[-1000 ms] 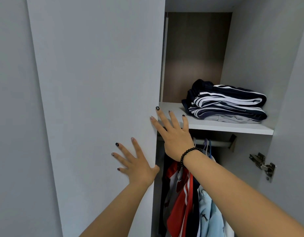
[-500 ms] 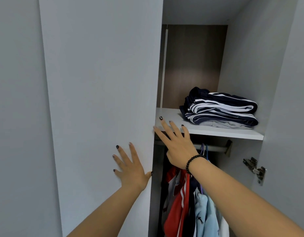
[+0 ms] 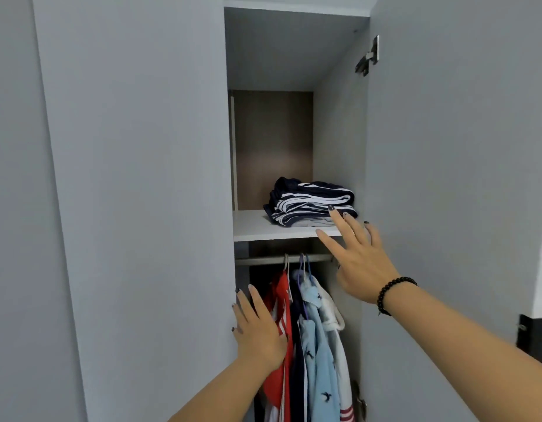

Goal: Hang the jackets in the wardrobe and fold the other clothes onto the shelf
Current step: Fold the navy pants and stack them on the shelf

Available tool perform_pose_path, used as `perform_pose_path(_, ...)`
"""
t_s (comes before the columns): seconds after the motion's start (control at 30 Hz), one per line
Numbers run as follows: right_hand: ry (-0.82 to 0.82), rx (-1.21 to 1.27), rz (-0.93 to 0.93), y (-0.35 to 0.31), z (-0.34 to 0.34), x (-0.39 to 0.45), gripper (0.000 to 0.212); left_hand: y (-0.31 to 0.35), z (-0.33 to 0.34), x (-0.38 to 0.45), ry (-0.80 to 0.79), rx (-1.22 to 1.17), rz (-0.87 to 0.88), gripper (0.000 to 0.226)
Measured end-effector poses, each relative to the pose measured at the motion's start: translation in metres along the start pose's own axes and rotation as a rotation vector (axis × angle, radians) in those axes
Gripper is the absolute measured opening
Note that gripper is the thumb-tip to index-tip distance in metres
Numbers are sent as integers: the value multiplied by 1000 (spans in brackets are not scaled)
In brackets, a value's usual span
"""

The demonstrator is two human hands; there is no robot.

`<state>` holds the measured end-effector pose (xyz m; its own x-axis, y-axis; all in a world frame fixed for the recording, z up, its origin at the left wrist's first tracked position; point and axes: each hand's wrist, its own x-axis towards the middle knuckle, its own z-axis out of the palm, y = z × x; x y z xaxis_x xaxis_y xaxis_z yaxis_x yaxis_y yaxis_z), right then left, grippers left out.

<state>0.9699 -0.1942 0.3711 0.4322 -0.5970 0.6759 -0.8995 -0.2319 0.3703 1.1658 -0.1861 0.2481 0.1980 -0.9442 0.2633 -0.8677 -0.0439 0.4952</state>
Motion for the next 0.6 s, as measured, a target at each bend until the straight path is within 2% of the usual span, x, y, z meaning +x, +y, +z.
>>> perform_pose_path(0.13,171,-73,141,26,-56,-35,71,45,4,-38,-26,-103,119,112)
perform_pose_path(0.23,251,-161,157,49,-85,-58,69,84,13,-65,-46,-176,216,106)
perform_pose_path(0.5,214,-251,152,118,-113,-113,61,191,34,-122,-23,-343,505,90)
perform_pose_path(0.6,246,-241,51,146,-108,-121,54,226,37,-133,-23,-366,544,94)
